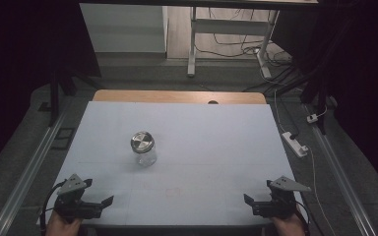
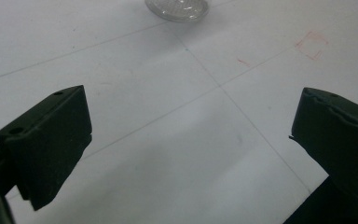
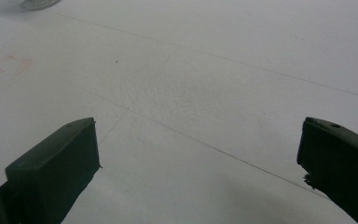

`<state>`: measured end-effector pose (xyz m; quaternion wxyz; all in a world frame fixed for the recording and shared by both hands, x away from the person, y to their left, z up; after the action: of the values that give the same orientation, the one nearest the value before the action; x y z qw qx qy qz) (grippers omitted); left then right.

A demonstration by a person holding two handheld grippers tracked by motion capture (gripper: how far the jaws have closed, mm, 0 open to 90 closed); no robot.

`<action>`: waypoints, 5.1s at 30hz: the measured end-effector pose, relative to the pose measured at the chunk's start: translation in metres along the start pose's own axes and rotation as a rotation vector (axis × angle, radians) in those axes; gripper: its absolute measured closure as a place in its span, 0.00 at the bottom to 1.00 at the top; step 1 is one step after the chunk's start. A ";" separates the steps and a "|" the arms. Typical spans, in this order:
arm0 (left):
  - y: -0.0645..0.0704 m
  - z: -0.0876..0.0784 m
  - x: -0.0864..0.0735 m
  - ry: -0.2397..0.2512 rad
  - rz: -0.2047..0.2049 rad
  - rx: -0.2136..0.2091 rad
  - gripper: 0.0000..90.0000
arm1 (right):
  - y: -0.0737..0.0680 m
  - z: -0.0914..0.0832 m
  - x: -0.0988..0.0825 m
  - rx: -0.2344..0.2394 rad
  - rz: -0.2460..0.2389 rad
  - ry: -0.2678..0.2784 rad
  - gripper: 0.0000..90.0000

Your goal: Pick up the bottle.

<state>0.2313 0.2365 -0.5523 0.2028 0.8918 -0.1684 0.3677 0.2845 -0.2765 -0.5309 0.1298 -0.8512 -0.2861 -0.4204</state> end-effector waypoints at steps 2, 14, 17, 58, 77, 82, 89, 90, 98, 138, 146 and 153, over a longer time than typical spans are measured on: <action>0.001 0.002 0.002 0.003 0.010 -0.005 0.00 | 0.000 0.000 0.000 0.003 -0.002 0.001 0.00; 0.006 0.016 0.020 0.010 0.074 -0.053 0.00 | -0.002 0.000 0.000 0.009 -0.009 -0.003 0.00; 0.004 0.020 0.024 0.012 0.083 -0.074 0.00 | -0.002 0.001 0.000 0.011 -0.011 -0.003 0.00; -0.002 0.102 0.099 0.033 0.135 -0.097 0.00 | -0.003 0.002 0.001 0.036 -0.024 -0.010 0.00; -0.002 0.135 0.113 -0.005 0.191 -0.111 0.00 | -0.004 0.003 0.000 0.041 -0.030 -0.013 0.00; 0.000 0.136 0.115 0.000 0.229 -0.082 0.05 | -0.004 0.003 0.000 0.041 -0.032 -0.015 0.00; -0.001 0.135 0.117 0.011 0.229 -0.064 0.17 | -0.004 0.003 0.000 0.041 -0.034 -0.015 0.00; -0.001 0.135 0.117 0.011 0.230 -0.066 0.17 | -0.004 0.003 0.000 0.041 -0.034 -0.016 0.00; -0.001 0.135 0.117 0.007 0.224 -0.069 0.17 | -0.004 0.003 0.000 0.040 -0.032 -0.017 0.00; 0.056 0.101 0.137 0.022 0.292 -0.168 0.18 | -0.005 0.002 0.000 0.039 -0.043 -0.012 0.00; 0.079 0.099 0.136 0.008 0.340 -0.213 0.18 | -0.006 0.003 0.001 0.038 -0.042 -0.015 0.00; 0.100 0.099 0.135 0.000 0.380 -0.253 0.18 | -0.006 0.002 0.001 0.043 -0.042 -0.012 0.00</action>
<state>0.3350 0.0823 -0.4951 0.2401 0.8116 -0.3779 0.3752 0.2829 -0.2707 -0.5321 0.1373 -0.8446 -0.3137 -0.4117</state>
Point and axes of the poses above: each handheld gripper's, and its own axes: z roughly forward along the jaws, x roughly out of its top, y roughly to its right, the point moved 6 cm from there along z, roughly forward along the jaws, and after that the axes turned 6 degrees about -z, right-handed, at the moved point
